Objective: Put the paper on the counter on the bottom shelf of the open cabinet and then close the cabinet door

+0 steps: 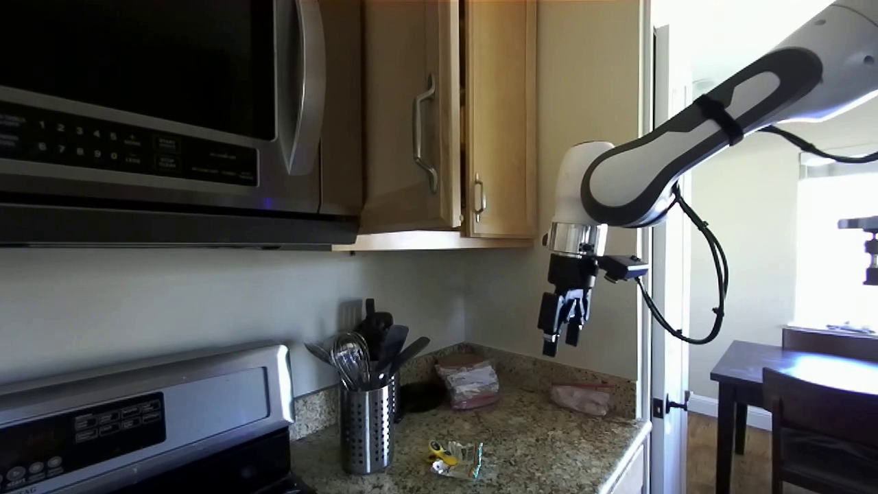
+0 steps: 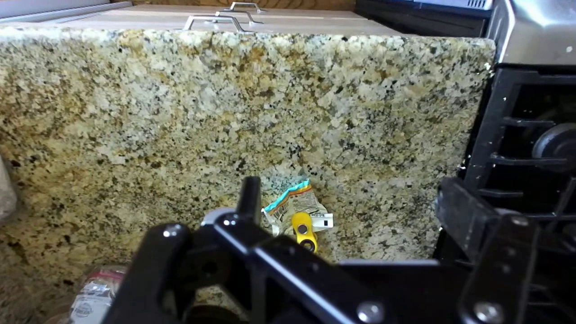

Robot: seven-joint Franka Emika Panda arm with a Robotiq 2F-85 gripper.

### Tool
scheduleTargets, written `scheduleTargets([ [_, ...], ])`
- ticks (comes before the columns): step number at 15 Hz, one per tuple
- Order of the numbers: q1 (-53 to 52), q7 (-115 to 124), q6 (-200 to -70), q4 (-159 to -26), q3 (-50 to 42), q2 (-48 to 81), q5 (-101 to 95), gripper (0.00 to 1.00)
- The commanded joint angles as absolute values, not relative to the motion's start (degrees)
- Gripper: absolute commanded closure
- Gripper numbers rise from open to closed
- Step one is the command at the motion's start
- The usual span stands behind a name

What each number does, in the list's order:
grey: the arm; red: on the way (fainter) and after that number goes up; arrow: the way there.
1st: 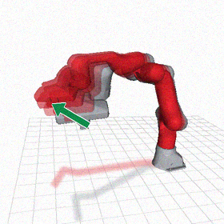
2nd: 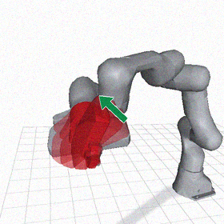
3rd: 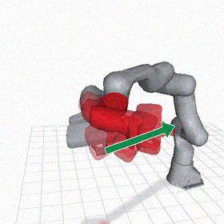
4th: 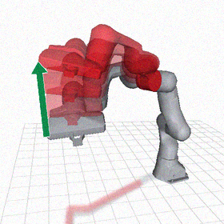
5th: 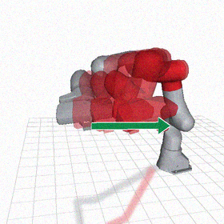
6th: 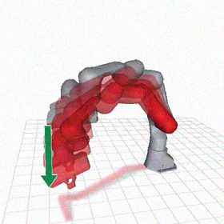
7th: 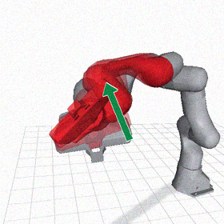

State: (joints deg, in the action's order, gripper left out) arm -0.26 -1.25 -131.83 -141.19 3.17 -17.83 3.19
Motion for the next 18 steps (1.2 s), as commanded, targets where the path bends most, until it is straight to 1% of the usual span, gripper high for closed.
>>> scheduleTargets([
  [1,-1.0,-1.0,-131.7,-140.9,2.5,-17.7,2.9,0.00],
  [5,-1.0,-1.0,-131.7,-140.7,2.5,-17.7,2.9,0.00],
  [8,-1.3,-0.4,-132.2,-139.6,2.9,-14.7,3.2,0.00],
  [12,-1.7,0.7,-135.2,-135.4,3.8,-7.3,2.8,0.00],
  [18,-2.3,2.9,-138.8,-124.3,4.3,7.1,0.0,0.00],
])
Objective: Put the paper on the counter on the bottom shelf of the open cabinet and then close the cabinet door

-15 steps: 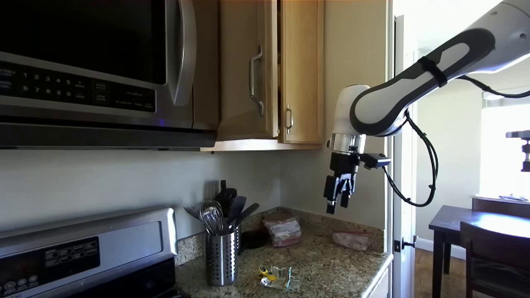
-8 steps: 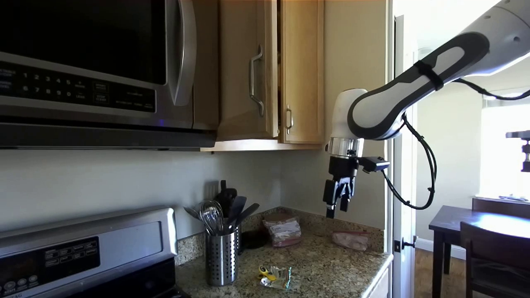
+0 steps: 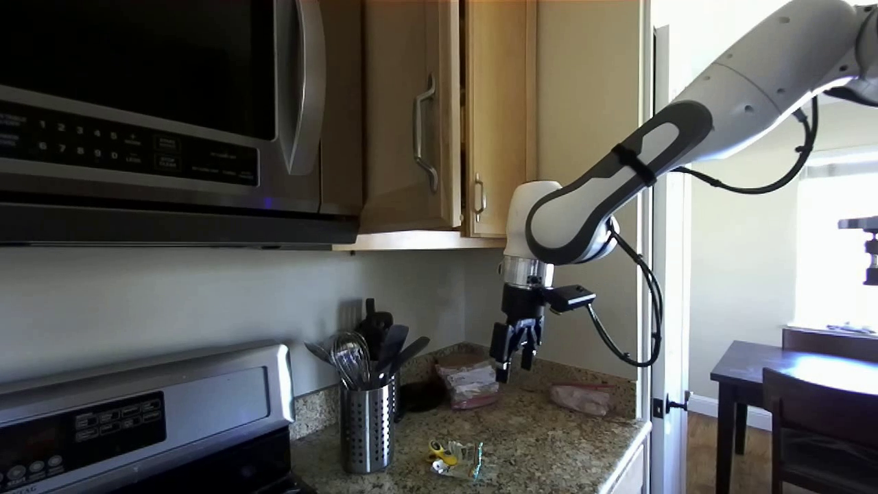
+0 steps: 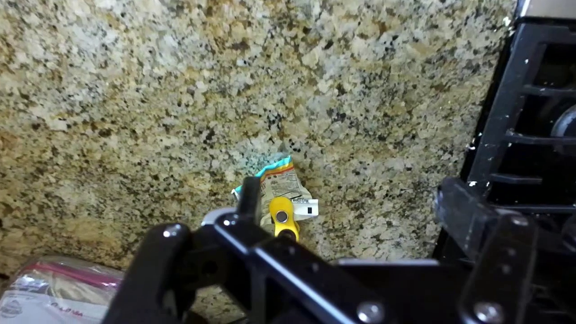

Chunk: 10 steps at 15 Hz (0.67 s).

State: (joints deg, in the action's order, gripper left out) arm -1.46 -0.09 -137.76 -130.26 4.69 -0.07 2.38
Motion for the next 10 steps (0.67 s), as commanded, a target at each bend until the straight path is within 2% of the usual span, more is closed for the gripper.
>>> scheduleTargets([
  [1,-2.3,3.2,-138.5,-122.4,4.1,9.4,-0.1,0.00],
  [7,-3.0,7.8,-138.7,-113.3,1.9,20.5,-2.3,0.00],
  [10,-2.3,5.5,-138.1,-113.5,2.3,20.7,-0.8,0.00],
])
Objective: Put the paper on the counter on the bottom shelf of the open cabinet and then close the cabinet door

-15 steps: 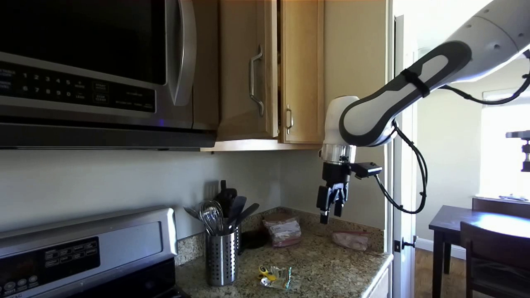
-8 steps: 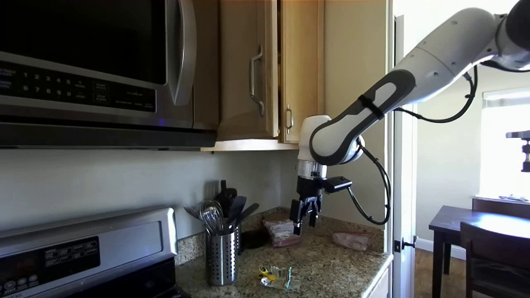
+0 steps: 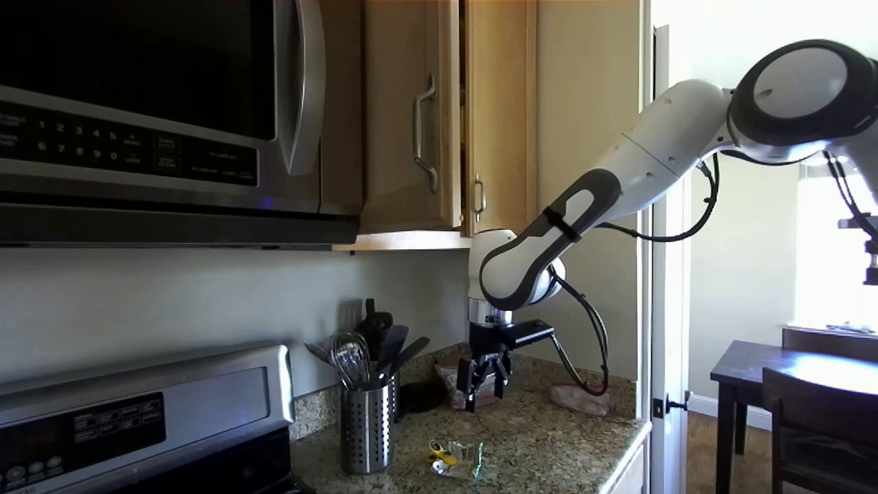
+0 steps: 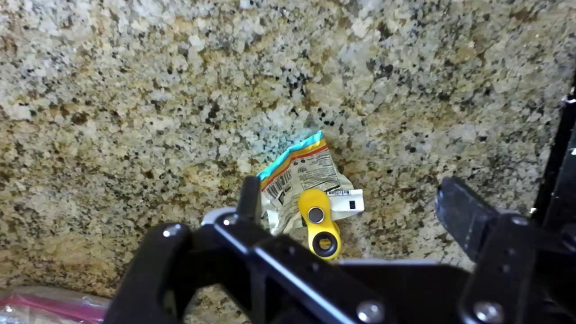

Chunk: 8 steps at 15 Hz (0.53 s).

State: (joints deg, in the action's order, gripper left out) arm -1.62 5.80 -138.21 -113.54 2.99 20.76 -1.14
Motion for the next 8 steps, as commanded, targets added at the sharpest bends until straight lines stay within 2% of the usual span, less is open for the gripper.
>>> scheduleTargets([
  [1,-2.3,5.6,-138.1,-112.7,2.2,21.5,-0.8,0.00],
  [8,-4.1,9.8,-138.9,-111.0,0.5,23.9,-3.4,0.00],
])
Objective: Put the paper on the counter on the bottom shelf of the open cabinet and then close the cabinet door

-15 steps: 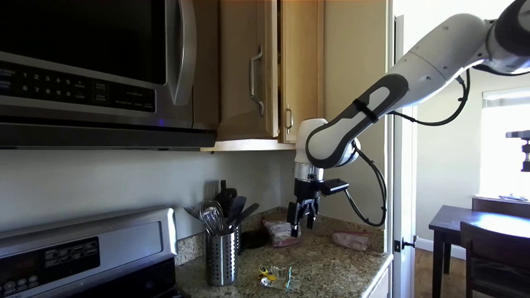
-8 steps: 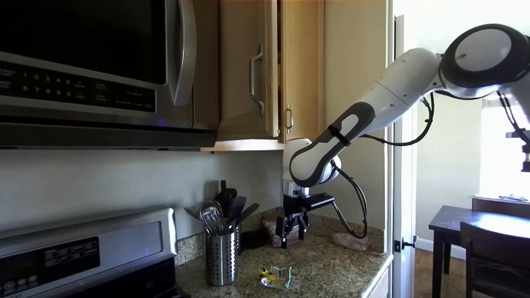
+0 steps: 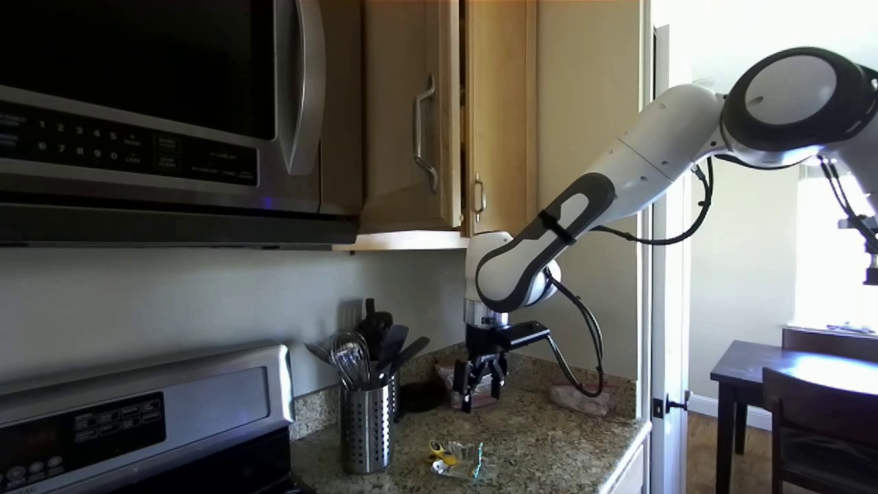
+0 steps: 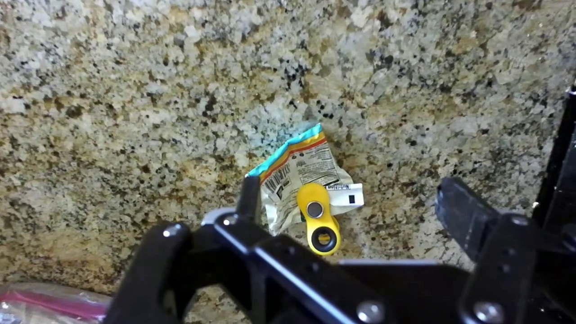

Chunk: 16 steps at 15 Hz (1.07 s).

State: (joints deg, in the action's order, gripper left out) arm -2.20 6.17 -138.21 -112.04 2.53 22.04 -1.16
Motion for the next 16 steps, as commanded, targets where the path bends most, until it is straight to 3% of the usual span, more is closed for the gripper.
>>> scheduleTargets([
  [1,-4.8,11.8,-139.3,-110.5,-0.4,24.9,-4.7,0.00],
  [16,-6.6,18.2,-145.0,-99.8,-5.5,40.6,-6.0,0.00],
])
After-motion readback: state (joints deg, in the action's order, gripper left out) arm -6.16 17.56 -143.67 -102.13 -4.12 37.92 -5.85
